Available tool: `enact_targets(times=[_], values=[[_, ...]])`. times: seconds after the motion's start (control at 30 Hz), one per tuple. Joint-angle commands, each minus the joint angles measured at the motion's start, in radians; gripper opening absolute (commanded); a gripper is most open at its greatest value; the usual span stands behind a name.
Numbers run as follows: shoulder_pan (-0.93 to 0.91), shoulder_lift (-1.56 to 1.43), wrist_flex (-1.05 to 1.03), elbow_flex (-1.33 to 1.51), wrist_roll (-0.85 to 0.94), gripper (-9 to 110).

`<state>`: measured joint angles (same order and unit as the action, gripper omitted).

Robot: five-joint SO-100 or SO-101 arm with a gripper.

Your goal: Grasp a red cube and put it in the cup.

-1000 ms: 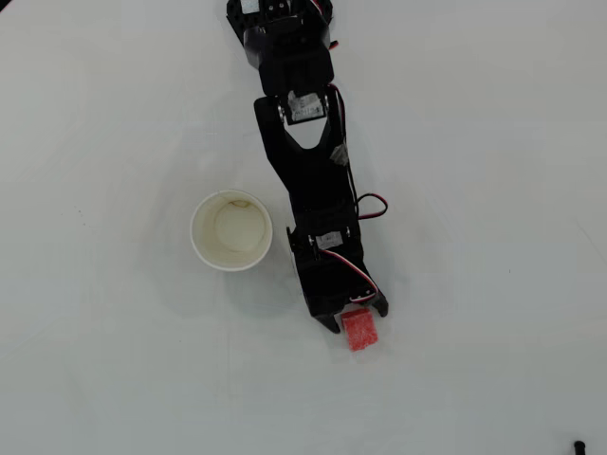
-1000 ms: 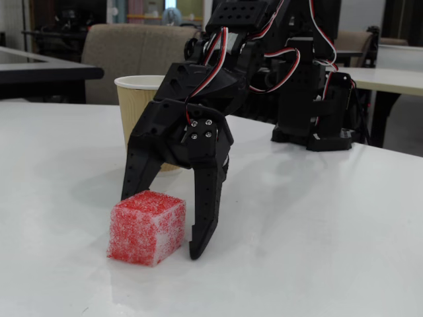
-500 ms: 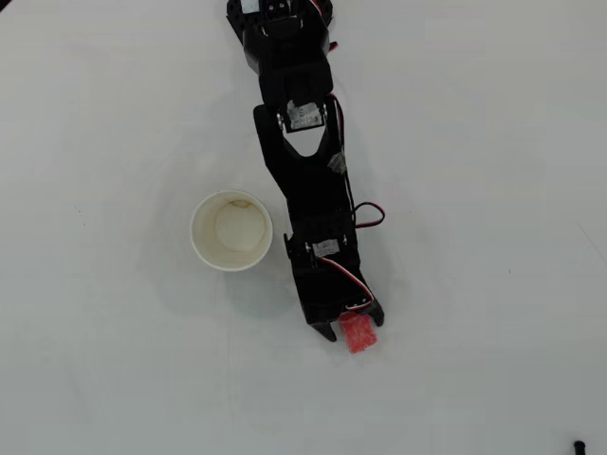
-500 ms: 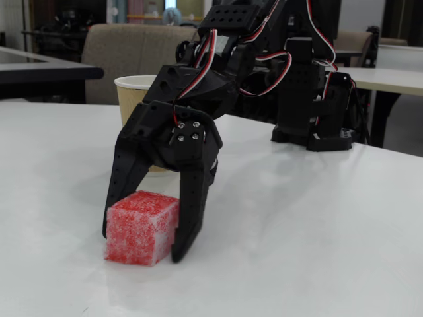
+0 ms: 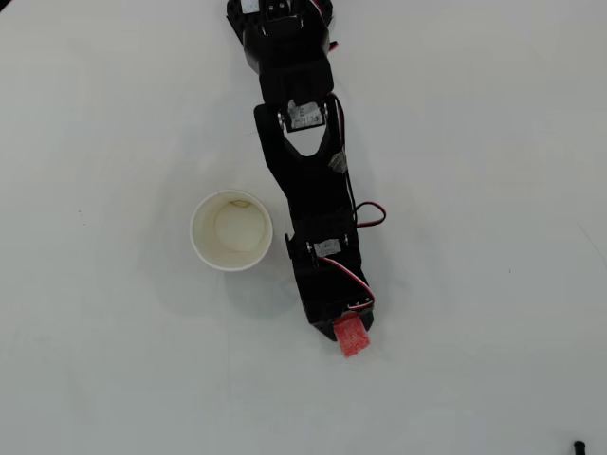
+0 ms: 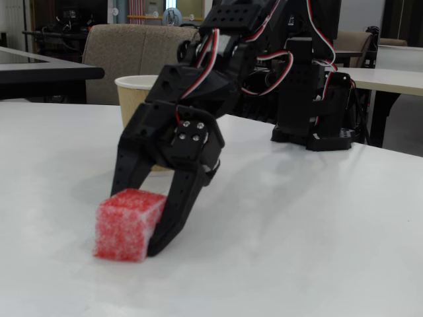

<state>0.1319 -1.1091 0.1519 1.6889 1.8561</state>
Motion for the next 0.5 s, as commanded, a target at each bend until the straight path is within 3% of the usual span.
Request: enact_targets(times=[0.0,0.47], values=[[-0.021,-0.112,-0.017,-0.028,-0.008,8],[-0.026,-0.589,-0.064,0.305,-0.069,8]])
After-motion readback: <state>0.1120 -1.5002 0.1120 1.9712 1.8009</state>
